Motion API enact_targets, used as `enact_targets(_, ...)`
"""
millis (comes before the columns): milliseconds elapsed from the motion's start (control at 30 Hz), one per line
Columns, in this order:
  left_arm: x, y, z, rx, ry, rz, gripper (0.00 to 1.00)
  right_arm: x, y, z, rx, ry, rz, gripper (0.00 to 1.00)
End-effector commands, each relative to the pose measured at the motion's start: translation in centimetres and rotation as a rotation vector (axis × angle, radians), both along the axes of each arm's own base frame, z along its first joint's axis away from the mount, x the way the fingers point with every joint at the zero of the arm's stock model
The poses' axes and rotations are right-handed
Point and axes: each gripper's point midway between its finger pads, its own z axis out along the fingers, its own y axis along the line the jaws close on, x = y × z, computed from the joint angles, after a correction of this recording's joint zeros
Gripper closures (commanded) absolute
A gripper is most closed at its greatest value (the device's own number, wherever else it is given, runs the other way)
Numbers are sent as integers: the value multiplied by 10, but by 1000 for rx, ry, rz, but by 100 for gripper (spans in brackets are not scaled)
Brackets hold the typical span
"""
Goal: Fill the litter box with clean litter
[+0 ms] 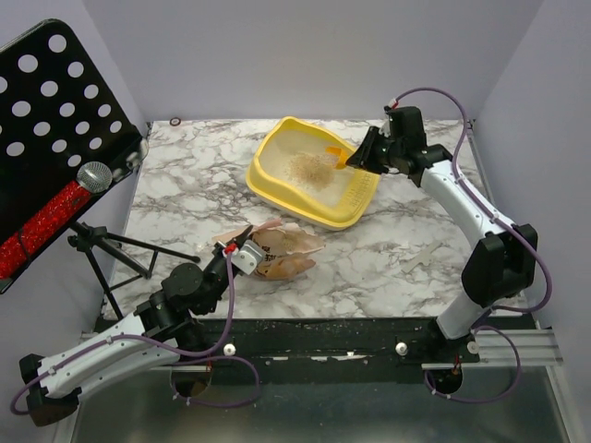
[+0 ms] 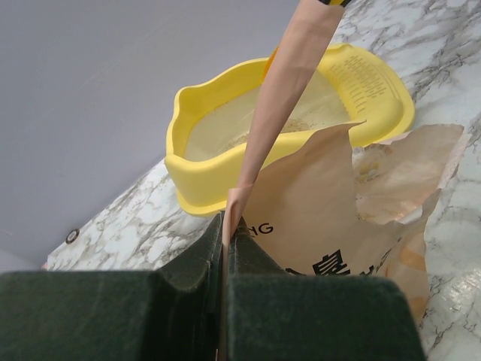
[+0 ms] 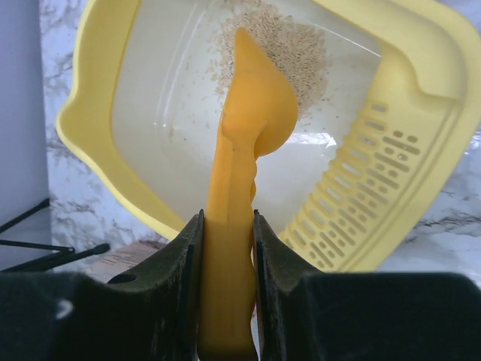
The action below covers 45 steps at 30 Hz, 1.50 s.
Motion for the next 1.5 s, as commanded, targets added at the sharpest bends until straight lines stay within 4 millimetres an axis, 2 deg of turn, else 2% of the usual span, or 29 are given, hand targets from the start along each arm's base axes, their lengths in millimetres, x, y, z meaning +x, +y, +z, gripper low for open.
enact_targets(0, -4, 16, 72, -229, -113, 31, 100, -16, -24, -2, -215, 42, 63, 100)
enact_targets(300, -4, 18, 72, -231, -114, 38, 100, -35, -30, 47, -455, -48, 102, 100)
enact_targets(467, -4, 19, 72, -230, -115, 42, 100, -55, -25, 78, -493, -104, 125, 100)
enact_targets(633, -3, 19, 72, -225, -113, 44, 100, -86, -20, 100, -499, -144, 176, 100)
enact_targets(800, -4, 19, 73, -226, -115, 42, 100, -143, -2, 119, -329, -207, 329, 100)
enact_targets(1000, -5, 19, 73, -228, -117, 36, 100, -209, 7, 127, -153, -208, 510, 100)
enact_targets(1167, -4, 18, 72, -223, -112, 37, 100, -254, 12, 132, -49, -207, 661, 100)
enact_targets(1333, -3, 18, 71, -216, -111, 43, 100, -265, 15, 122, -36, -187, 707, 100)
enact_targets(1467, -3, 17, 69, -210, -108, 43, 100, -264, 23, 111, -29, -175, 723, 100)
